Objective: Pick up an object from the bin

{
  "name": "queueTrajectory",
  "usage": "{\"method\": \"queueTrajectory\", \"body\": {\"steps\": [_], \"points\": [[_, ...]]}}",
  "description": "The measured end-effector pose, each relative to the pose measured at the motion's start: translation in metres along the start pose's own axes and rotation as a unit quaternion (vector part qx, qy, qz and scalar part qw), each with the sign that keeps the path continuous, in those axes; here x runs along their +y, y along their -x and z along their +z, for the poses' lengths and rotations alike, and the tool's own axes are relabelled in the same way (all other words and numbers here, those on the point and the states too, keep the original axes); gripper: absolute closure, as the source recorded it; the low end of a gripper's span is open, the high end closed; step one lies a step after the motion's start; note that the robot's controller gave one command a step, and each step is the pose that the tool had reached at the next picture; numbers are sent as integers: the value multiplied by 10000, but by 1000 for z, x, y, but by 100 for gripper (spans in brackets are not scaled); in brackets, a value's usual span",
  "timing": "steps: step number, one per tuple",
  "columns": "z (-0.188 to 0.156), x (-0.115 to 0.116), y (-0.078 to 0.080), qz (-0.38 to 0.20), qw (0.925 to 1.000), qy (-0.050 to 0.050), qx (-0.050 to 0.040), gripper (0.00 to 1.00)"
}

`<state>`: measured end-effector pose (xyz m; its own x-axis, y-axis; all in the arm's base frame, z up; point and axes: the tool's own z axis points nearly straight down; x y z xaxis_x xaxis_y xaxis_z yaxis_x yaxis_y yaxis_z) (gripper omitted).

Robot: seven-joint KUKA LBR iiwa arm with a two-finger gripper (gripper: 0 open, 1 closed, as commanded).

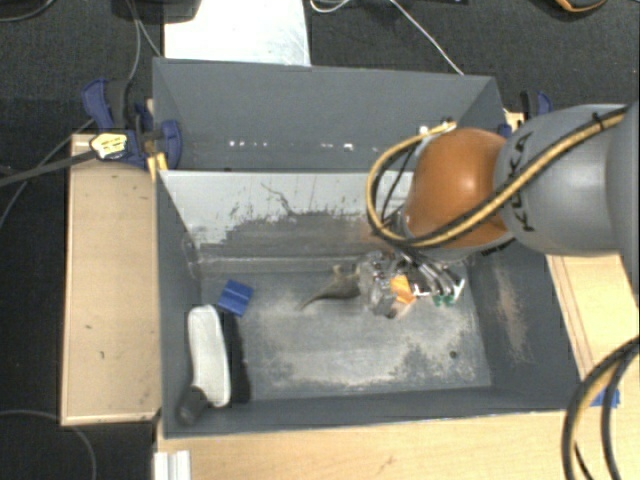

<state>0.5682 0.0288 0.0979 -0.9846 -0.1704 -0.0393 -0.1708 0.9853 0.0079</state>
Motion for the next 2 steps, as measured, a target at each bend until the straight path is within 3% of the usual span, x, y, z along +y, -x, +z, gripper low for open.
{"method": "queueTrajectory", "body": {"steps": [1, 2], "points": [[-58, -6, 6, -164, 9999, 19, -17, 100], [-38, 21, -17, 680, 9977, 2, -15, 0]]}}
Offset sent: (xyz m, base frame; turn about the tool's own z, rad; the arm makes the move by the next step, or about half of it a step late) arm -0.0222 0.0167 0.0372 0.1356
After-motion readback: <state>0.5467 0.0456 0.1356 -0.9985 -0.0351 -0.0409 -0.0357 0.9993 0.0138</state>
